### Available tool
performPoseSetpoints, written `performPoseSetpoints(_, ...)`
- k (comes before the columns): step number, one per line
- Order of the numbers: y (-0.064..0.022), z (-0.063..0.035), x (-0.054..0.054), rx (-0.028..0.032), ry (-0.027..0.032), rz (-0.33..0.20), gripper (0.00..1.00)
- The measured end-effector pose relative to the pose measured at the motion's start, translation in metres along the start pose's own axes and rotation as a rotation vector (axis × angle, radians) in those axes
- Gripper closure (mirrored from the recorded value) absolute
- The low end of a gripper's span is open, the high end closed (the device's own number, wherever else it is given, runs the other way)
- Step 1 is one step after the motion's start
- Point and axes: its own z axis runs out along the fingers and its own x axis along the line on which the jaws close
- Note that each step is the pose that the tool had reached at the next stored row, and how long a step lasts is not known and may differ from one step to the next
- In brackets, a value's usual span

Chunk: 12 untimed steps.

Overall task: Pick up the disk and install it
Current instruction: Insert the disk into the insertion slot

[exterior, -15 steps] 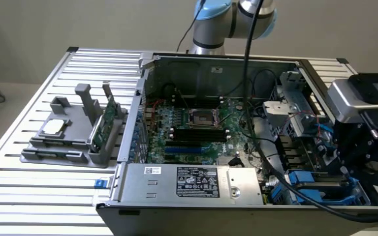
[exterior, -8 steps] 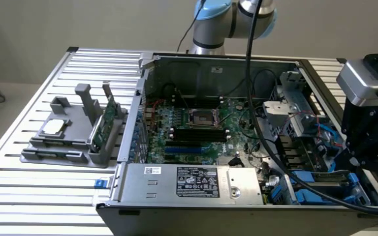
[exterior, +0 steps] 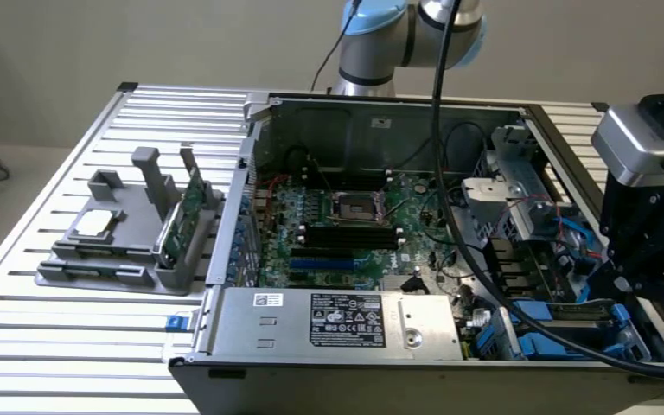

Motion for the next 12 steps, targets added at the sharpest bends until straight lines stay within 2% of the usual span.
performPoseSetpoints(11, 0.0, 0.0, 0.0, -0.0005, 0.0001, 0.0, 0.88)
performPoseSetpoints(12, 0.0, 0.0, 0.0, -0.0005, 0.0001, 0.0, 0.76)
